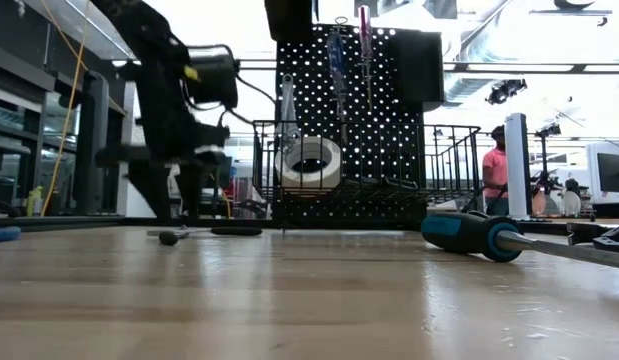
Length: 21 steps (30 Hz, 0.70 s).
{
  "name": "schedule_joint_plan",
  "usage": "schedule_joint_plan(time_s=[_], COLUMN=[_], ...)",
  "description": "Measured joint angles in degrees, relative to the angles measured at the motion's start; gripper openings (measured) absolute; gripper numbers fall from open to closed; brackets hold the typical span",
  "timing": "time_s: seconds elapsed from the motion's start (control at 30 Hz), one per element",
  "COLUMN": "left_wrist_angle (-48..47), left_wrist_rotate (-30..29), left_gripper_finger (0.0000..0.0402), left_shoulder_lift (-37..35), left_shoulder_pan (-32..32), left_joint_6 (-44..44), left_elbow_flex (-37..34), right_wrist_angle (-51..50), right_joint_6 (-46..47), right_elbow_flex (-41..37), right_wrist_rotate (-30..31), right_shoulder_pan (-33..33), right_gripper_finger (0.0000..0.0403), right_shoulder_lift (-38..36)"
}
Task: Hang tools onto peg board
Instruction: Put the black plier in the right black bin on the pegboard
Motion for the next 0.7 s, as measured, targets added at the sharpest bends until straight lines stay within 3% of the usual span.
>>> schedule_joint_plan(time_s=[0.17, 0.37, 0.47, 0.63, 0.7], left_wrist_angle=[2.42, 3.06, 2.98, 1.92, 1.93], left_wrist_rotate=[-5.64, -1.72, -0.58, 0.33, -0.03], left_gripper_finger=[0.0243, 0.0212, 0.0167, 0.0044, 0.0016], left_shoulder_lift=[5.08, 7.6, 9.07, 9.95, 9.61], left_shoulder_pan=[0.07, 0.19, 0.04, -0.16, -0.47], left_joint_6=[3.49, 6.0, 6.14, 4.86, 2.08], left_elbow_flex=[0.27, 0.37, 0.6, 0.66, 0.61], right_wrist_angle=[-0.02, -0.2, -0.56, -0.57, -0.57], right_joint_6=[-0.3, -0.3, 0.14, 0.16, 0.16], right_elbow_flex=[0.0, 0.0, 0.0, 0.0, 0.0], right_wrist_rotate=[-0.55, -1.53, -1.55, -3.02, -4.2], right_shoulder_pan=[0.0, 0.0, 0.0, 0.0, 0.0], right_gripper_finger=[0.0197, 0.0197, 0.0197, 0.0197, 0.0197], right_shoulder_lift=[0.0, 0.0, 0.0, 0.0, 0.02])
